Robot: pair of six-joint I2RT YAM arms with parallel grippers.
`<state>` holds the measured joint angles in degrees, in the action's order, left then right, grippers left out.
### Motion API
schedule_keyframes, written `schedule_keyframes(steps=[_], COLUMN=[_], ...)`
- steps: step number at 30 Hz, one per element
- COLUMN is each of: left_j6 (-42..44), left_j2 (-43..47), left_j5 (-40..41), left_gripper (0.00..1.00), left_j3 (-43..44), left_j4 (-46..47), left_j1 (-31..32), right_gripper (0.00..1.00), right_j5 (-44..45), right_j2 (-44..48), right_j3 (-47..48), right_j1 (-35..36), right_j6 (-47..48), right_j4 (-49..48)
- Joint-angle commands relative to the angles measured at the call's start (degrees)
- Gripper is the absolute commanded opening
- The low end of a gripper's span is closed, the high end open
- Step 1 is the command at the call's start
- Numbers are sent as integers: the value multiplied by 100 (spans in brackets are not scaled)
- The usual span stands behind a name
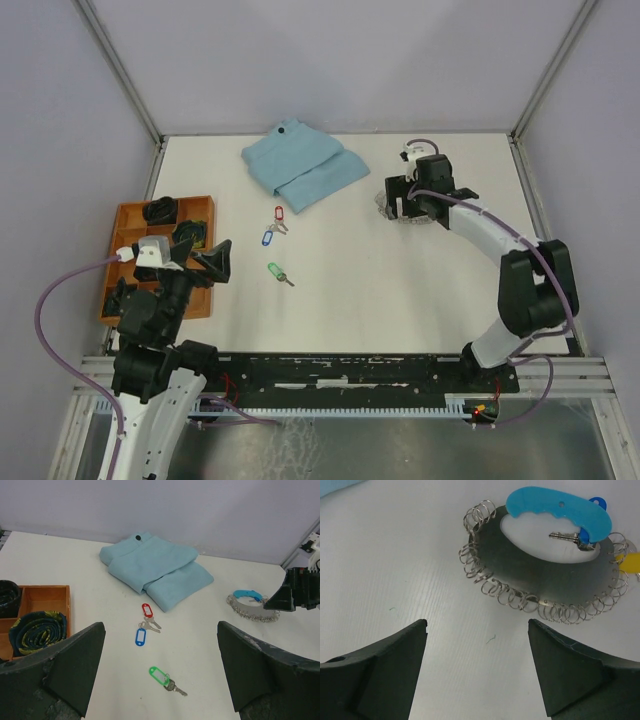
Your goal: Put the keys on the keyring
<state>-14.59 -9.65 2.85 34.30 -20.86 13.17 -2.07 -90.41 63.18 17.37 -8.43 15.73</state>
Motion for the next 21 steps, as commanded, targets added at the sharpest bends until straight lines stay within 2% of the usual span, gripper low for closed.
schedule_keyframes(steps=[1, 9, 21], left_j6=[262, 290, 308], left_j2=[-102, -187, -183], left_j5=[-98, -159, -211], left_gripper=[99, 99, 99], left_j3=[50, 74, 58], left_j4=[249, 256, 267], left_j1=[-60, -53, -68], right_gripper=[90, 91, 92], right_j5=[-613, -870, -1046], right_j2=[-710, -2096, -3140], right_j3=[716, 1787, 2736], right_j1=[-237, -357, -365], right_j6=[36, -72, -102], right_j4=[-403, -96, 447])
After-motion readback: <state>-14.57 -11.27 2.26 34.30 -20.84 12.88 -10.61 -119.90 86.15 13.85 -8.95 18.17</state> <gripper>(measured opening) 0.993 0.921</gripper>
